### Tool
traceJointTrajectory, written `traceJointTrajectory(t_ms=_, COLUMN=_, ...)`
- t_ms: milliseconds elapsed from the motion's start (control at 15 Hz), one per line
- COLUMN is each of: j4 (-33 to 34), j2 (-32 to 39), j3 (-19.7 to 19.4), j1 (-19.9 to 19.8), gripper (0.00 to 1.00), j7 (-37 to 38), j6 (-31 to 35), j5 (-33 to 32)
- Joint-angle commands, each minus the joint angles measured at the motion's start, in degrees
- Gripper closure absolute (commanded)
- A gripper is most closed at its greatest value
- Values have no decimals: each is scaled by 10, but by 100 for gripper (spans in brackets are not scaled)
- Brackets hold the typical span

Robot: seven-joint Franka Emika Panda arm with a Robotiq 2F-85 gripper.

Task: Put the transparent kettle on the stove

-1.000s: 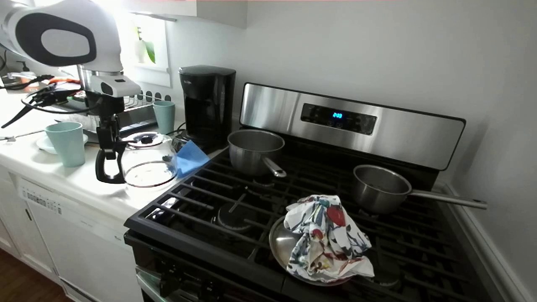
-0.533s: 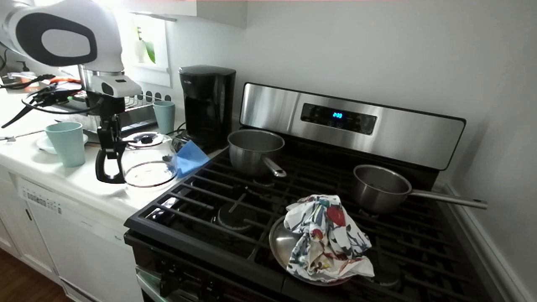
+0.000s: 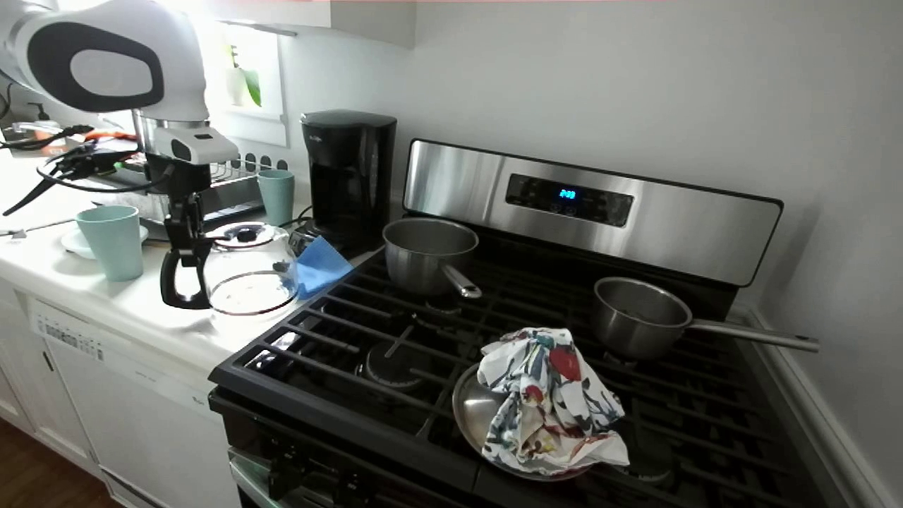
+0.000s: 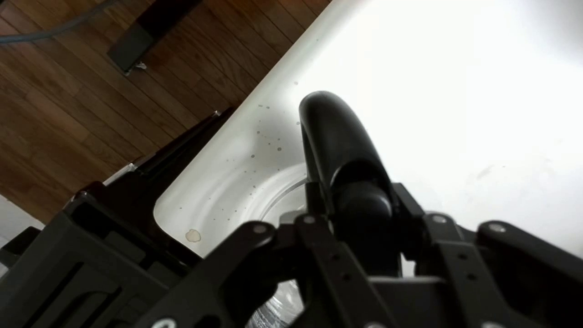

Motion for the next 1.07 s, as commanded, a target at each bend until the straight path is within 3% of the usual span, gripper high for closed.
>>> traceJointTrajectory(t_ms=0, j4=12, j2=12, j3=-7, j1=4, gripper=70, j7=0, j6=3, j5=8)
traceJointTrajectory(t_ms=67, j4=13, j2=12, j3=-7, j1=4, gripper=67, j7=0, j6=2, j5=8)
traceJointTrajectory(t_ms=267, j4=14, j2=14, j3=-8, j1=4, gripper=75, j7=0, j6=4, j5=9)
traceJointTrajectory(t_ms=400, j4=15, j2=16, j3=-9, j1=4, gripper=92, j7=-1, j6=4, j5=9)
traceJointTrajectory(t_ms=1000, j4=20, j2=3, j3=-6, j1=3, gripper=92, j7=13, j6=3, j5=0)
